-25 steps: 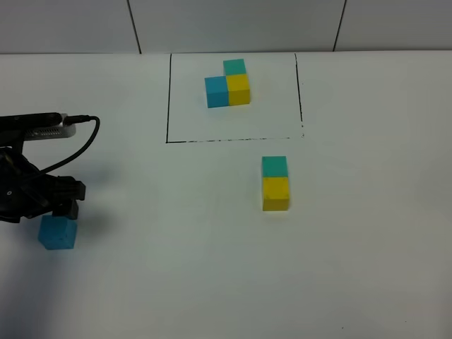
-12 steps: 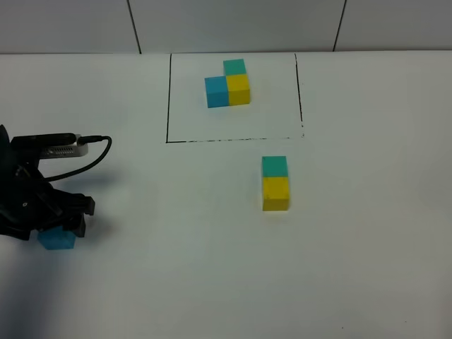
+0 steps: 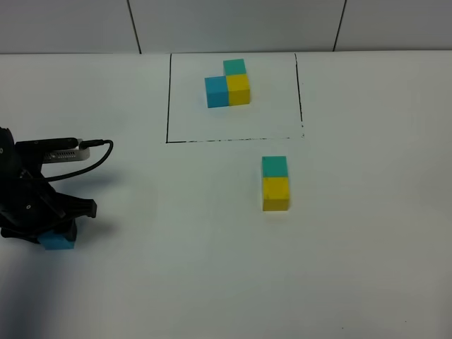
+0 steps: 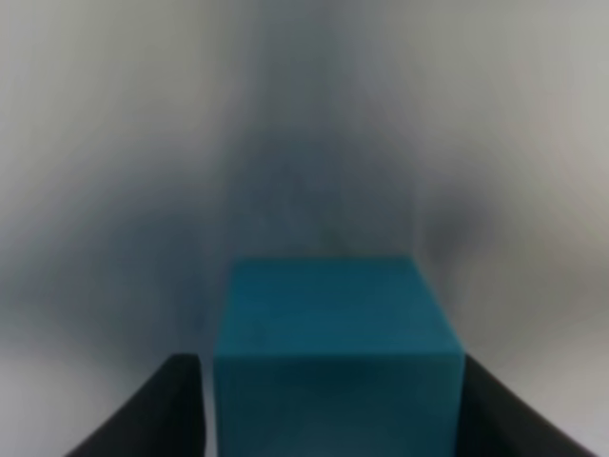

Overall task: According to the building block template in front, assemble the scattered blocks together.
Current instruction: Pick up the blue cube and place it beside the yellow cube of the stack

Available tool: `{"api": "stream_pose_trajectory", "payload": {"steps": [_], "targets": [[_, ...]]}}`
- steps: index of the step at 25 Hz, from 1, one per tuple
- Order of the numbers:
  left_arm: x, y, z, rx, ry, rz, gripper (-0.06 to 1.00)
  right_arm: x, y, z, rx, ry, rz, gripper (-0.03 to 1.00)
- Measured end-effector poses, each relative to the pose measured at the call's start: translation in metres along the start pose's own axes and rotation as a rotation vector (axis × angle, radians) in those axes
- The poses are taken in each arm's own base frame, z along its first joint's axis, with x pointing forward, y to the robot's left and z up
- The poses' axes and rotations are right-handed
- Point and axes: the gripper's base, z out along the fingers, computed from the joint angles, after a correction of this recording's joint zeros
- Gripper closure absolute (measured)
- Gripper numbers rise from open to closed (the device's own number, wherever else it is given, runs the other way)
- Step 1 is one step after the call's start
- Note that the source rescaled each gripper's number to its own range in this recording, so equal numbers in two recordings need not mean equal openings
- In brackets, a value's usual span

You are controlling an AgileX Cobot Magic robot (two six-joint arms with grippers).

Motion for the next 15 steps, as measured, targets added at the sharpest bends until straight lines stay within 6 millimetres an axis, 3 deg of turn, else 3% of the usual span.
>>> {"api": "stream_pose_trajectory", "payload": {"steps": [1, 2, 9, 15], "targets": [[0.0, 0.0, 0.0, 0.0, 0.0, 0.0, 0.91, 0.0, 0.0, 0.0, 0.0, 0.0, 0.0, 0.24], [0.0, 0.0, 0.0, 0.0, 0.001, -0.001, 0.94, 0.0, 0.0, 0.0, 0.0, 0.0, 0.0, 0.24], [-0.006, -0.004, -0.009, -0.001, 0.024, 0.076, 0.94, 0.0, 0.0, 0.0, 0.0, 0.0, 0.0, 0.24], [-0.026, -0.042, -0.042, -0.001, 0.017, 0.609, 0.94, 0.0, 0.0, 0.0, 0.0, 0.0, 0.0, 0.24]]}}
